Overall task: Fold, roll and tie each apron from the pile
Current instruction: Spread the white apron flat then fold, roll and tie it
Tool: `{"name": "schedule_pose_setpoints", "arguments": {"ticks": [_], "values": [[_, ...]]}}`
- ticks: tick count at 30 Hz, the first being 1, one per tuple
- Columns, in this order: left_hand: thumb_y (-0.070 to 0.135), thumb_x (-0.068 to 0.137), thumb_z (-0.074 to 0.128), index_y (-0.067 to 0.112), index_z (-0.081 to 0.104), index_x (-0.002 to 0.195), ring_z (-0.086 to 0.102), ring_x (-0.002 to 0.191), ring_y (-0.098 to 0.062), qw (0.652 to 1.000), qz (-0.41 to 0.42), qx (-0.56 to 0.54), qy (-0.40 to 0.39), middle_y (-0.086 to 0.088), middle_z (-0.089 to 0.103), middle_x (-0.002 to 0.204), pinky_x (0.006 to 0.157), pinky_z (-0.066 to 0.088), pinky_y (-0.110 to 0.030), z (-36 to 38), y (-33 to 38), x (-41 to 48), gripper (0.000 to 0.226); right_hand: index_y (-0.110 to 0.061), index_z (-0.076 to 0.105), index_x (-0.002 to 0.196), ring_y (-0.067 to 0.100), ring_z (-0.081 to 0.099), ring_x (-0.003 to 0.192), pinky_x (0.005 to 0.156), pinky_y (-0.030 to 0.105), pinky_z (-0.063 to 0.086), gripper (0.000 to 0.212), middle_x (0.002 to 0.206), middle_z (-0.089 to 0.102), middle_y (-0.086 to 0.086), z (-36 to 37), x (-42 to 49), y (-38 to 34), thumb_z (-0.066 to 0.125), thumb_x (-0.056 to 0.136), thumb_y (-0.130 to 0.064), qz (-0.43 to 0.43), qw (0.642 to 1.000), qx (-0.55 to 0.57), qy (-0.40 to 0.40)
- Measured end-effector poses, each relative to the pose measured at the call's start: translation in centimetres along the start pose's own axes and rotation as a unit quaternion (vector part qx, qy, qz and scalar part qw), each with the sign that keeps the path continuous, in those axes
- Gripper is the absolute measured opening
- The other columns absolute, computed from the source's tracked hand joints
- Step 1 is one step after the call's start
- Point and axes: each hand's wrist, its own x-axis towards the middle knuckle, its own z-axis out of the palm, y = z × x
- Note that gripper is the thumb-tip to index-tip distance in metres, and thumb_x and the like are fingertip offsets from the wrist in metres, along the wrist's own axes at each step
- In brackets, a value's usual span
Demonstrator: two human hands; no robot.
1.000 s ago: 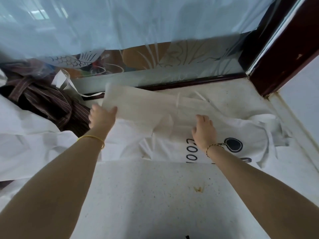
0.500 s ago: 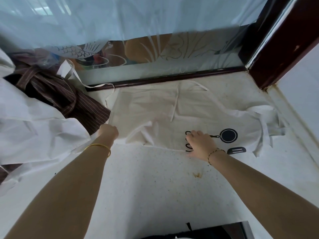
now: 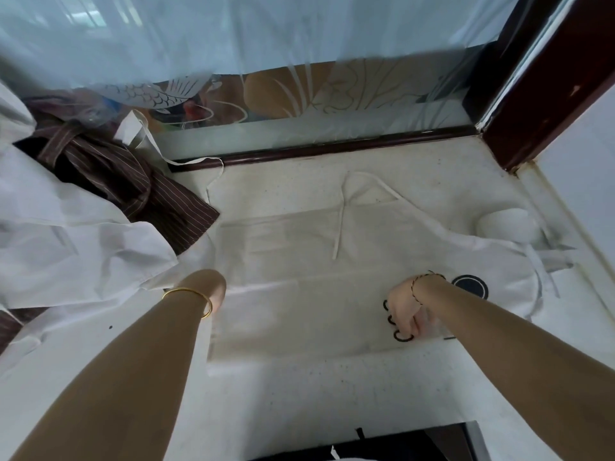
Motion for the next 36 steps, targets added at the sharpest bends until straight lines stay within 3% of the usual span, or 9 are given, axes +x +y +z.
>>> {"name": "schedule_pose_setpoints", "arguments": {"ticks": [2,4,7,12,17,22,27,31,36], "values": [[0.002,0.095,0.043,-0.003,0.048,0.129,0.058,0.111,-0.026,0.997,0.010,-0.005,0.072,-0.015,0.058,0.122,0.096,0.046,-0.032,-0.9,0.9,0.7,0.035,-0.008,0.067,0.084,0.020,0.061,0.064,0.059,0.026,0.051,0.010,0.075,0.066,0.006,-0.8,0.4,0.3,0.061,0.084,-0.015,-0.008,0.994,0.096,0.042],[0.001,0.091,0.043,-0.001,0.045,0.128,0.054,0.116,-0.032,0.988,0.027,-0.021,0.151,-0.017,0.054,0.126,0.095,0.044,-0.039,-1.9,2.0,2.3,0.037,-0.006,0.067,0.080,0.022,0.058,0.060,0.058,0.026,0.048,0.014,0.071,0.062,0.008,-2.5,1.2,0.6,0.054,0.085,-0.010,-0.013,0.970,0.139,0.201],[0.000,0.088,0.046,0.002,0.042,0.129,0.048,0.118,-0.033,0.969,0.097,-0.029,0.226,-0.017,0.046,0.129,0.094,0.046,-0.042,-3.4,4.2,3.5,0.041,-0.008,0.065,0.090,0.026,0.061,0.079,0.068,0.030,0.047,0.020,0.088,0.064,0.008,-5.4,1.9,0.2,0.046,0.088,-0.009,-0.007,0.914,0.128,0.384],[0.014,0.091,0.056,0.008,0.045,0.129,0.043,0.119,-0.029,0.952,0.188,0.010,0.241,-0.011,0.043,0.129,0.094,0.045,-0.041,-4.4,6.5,6.2,0.041,-0.009,0.058,0.107,0.027,0.056,0.099,0.076,0.035,0.050,0.023,0.110,0.058,0.008,-10.0,3.0,-0.1,0.040,0.093,-0.007,-0.004,0.869,0.131,0.477],[0.025,0.089,0.063,0.010,0.047,0.124,0.045,0.114,-0.028,0.949,0.233,0.052,0.206,-0.010,0.047,0.123,0.095,0.044,-0.040,-5.0,8.4,8.2,0.041,-0.013,0.053,0.118,0.028,0.047,0.106,0.070,0.032,0.037,0.030,0.116,0.053,0.008,-12.7,6.0,0.4,0.041,0.092,-0.003,0.004,0.863,0.062,0.501],[0.025,0.087,0.064,0.011,0.051,0.117,0.045,0.114,-0.027,0.950,0.231,0.071,0.198,-0.007,0.053,0.119,0.095,0.044,-0.040,-5.7,8.9,10.0,0.035,-0.013,0.055,0.109,0.025,0.046,0.105,0.072,0.031,0.036,0.020,0.112,0.052,0.006,-13.4,7.7,1.4,0.045,0.093,-0.007,-0.004,0.861,0.042,0.507],[0.023,0.085,0.065,0.022,0.058,0.090,0.045,0.108,-0.024,0.954,0.240,0.041,0.173,-0.002,0.056,0.107,0.091,0.045,-0.038,-6.2,8.8,10.6,0.008,-0.013,0.060,0.092,0.024,0.046,0.102,0.069,0.028,0.034,0.013,0.100,0.057,0.004,-14.4,8.1,2.3,0.049,0.090,-0.007,-0.029,0.862,0.047,0.505],[0.022,0.083,0.068,0.021,0.051,0.096,0.049,0.103,-0.023,0.950,0.254,-0.008,0.181,0.001,0.051,0.104,0.089,0.045,-0.041,-6.1,8.7,10.8,0.021,-0.018,0.052,0.077,0.024,0.051,0.095,0.066,0.027,0.034,0.016,0.093,0.063,0.006,-14.8,7.9,3.0,0.049,0.087,-0.006,-0.044,0.857,0.069,0.508],[0.028,0.087,0.064,0.017,0.058,0.095,0.046,0.104,-0.024,0.957,0.225,-0.013,0.184,-0.003,0.049,0.108,0.089,0.042,-0.041,-6.1,9.1,10.8,0.015,-0.017,0.049,0.074,0.026,0.054,0.094,0.066,0.027,0.032,0.019,0.091,0.062,0.008,-14.9,7.8,3.4,0.047,0.086,-0.002,-0.051,0.858,0.080,0.504]]}}
